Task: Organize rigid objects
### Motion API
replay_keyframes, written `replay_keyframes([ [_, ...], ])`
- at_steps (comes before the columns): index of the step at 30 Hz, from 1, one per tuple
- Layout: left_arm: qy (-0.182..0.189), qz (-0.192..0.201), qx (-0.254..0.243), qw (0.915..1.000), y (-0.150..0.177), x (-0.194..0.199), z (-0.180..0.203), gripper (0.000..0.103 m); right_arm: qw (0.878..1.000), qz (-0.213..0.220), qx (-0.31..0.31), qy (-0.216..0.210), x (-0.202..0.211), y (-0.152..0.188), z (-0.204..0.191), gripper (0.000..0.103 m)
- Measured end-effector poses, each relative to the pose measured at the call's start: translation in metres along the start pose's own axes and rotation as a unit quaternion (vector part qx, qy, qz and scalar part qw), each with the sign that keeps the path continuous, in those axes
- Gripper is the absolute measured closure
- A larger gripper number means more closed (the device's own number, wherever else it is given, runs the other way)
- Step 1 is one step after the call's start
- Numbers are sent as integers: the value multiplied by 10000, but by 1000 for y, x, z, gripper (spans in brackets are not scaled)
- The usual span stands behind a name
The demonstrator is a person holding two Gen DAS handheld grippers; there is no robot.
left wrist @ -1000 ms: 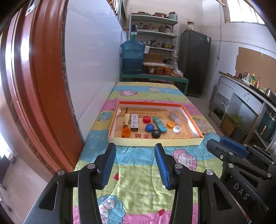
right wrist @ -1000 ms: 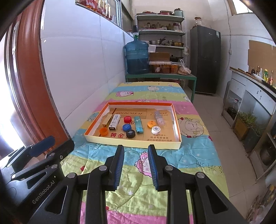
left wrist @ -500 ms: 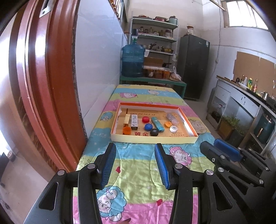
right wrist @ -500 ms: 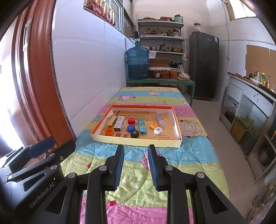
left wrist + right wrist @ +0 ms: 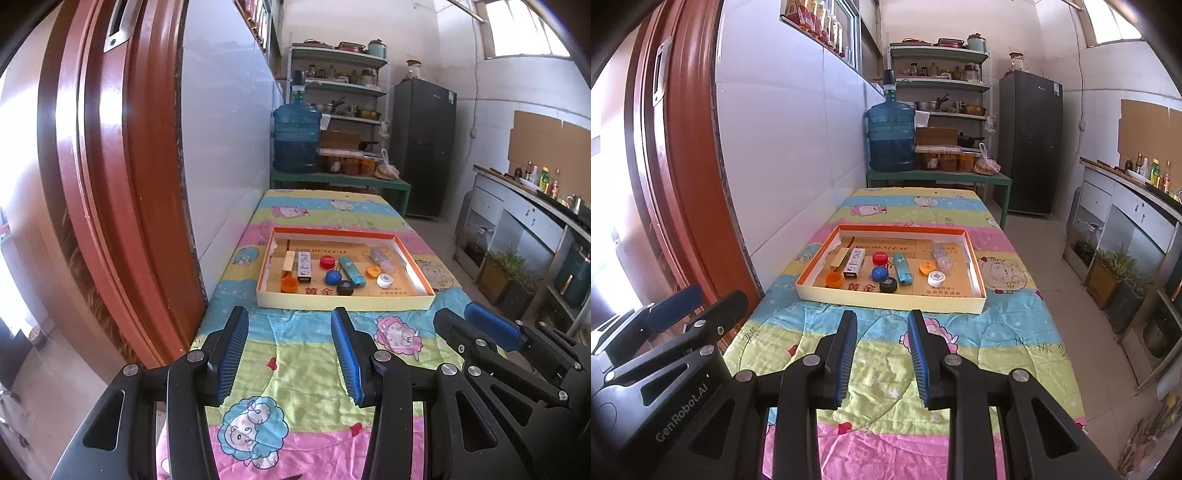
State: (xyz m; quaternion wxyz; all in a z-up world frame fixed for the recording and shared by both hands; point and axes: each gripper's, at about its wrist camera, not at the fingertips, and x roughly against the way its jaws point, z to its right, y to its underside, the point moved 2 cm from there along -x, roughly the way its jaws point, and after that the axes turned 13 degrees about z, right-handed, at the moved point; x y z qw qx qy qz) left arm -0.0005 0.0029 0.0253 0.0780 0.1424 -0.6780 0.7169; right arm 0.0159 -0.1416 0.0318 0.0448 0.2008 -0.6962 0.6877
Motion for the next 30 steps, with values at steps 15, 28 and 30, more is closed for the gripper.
replay_keyframes([
  [15, 11, -5, -14, 10000, 0, 0, 1, 55, 10000, -27, 8, -13, 1, -1, -1, 75],
  [28, 13, -27, -10, 10000, 0, -1, 1, 55, 10000, -50, 12, -33, 0, 0, -2, 75],
  [30, 12, -26, -5, 10000, 0, -1, 1, 55, 10000, -51, 9, -25, 0, 0, -2, 75],
])
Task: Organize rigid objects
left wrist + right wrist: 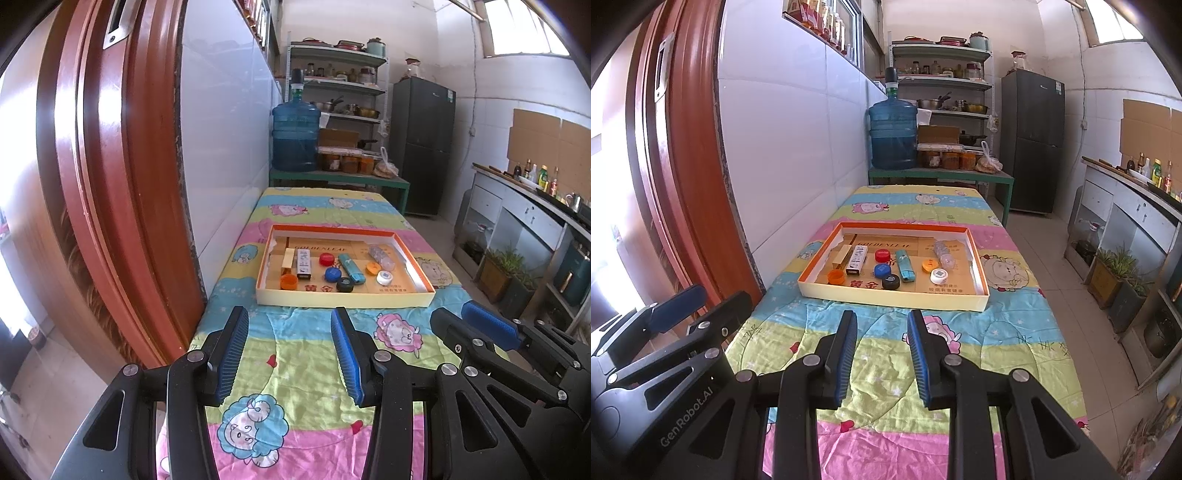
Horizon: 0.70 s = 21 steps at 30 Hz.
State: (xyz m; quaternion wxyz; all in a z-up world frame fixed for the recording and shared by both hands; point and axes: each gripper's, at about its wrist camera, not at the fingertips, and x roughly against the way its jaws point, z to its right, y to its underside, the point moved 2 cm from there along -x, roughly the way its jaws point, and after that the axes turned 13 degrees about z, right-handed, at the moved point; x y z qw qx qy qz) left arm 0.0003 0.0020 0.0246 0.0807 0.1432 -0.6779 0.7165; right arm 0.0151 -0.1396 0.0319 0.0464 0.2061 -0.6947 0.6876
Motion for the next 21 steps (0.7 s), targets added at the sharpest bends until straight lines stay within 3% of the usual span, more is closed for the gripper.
replay_keyframes([
  [21, 9, -8, -6, 10000, 1, 1, 1, 55, 10000, -12, -12, -13, 0, 1, 0, 75],
])
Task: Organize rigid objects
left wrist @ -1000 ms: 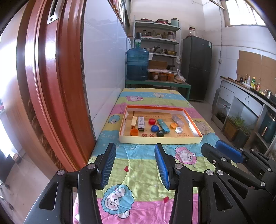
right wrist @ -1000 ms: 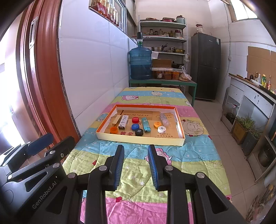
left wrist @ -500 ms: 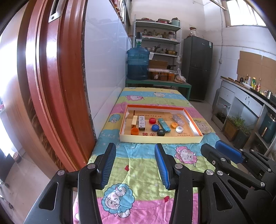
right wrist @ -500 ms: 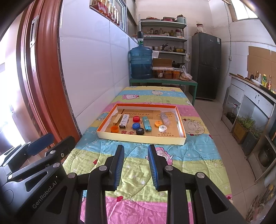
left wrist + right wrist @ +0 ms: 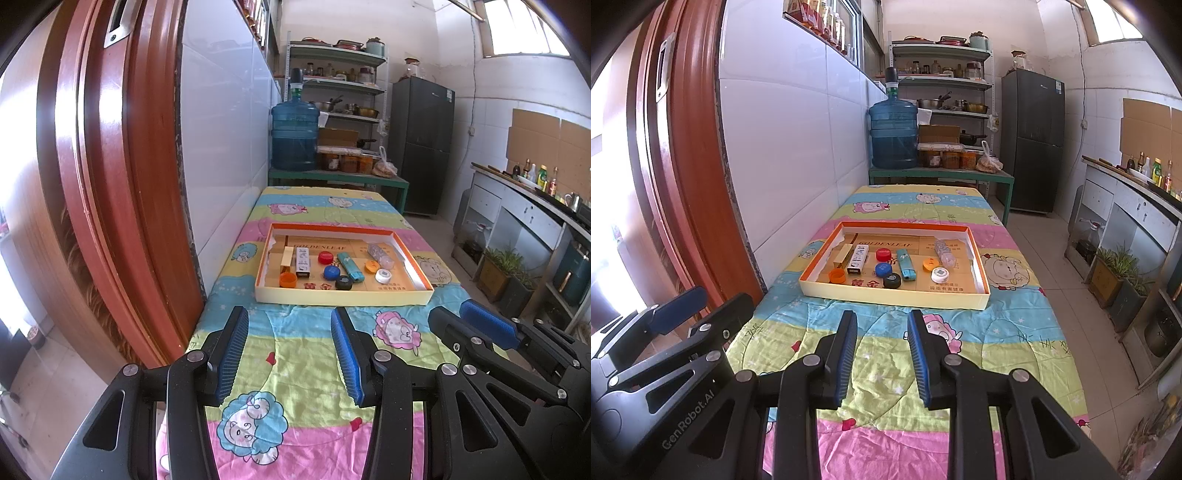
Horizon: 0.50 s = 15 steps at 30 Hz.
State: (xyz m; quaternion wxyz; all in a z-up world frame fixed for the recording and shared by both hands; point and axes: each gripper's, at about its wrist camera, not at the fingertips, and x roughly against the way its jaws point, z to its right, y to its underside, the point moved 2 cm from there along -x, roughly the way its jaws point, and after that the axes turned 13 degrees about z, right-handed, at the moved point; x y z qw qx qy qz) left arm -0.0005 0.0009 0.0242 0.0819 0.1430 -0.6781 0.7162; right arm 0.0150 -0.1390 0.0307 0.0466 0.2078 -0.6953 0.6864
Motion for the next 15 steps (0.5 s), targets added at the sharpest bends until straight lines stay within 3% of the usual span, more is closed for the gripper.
replay_keyframes([
  [15, 3, -11, 0, 10000, 3, 1, 1, 55, 10000, 9, 7, 5, 0, 1, -2, 75],
])
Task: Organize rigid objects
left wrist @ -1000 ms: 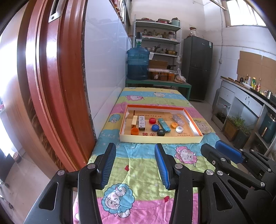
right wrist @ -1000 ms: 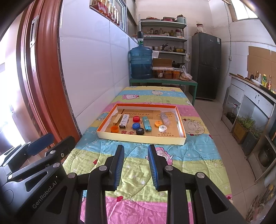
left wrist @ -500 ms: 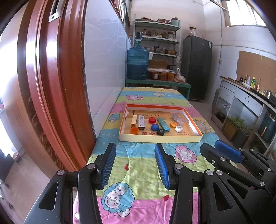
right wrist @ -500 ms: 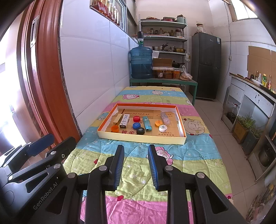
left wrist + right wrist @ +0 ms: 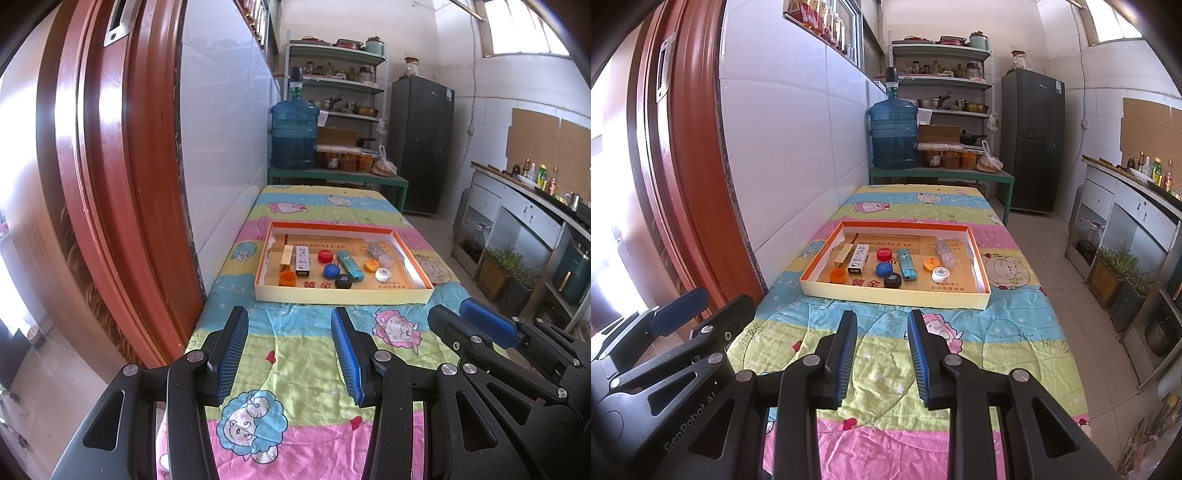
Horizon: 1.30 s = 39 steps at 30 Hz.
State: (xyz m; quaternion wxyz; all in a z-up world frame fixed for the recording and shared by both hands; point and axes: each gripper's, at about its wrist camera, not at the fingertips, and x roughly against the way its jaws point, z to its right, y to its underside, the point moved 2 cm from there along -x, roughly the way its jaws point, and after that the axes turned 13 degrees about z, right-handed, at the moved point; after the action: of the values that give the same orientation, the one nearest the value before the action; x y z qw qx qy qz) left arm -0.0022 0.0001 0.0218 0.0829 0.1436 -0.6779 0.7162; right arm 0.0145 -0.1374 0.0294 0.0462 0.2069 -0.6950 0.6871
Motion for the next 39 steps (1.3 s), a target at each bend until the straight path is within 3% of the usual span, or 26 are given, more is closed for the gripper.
replay_keyframes([
  [39, 8, -19, -10, 10000, 4, 1, 2, 55, 10000, -21, -3, -30, -1, 3, -3, 75],
])
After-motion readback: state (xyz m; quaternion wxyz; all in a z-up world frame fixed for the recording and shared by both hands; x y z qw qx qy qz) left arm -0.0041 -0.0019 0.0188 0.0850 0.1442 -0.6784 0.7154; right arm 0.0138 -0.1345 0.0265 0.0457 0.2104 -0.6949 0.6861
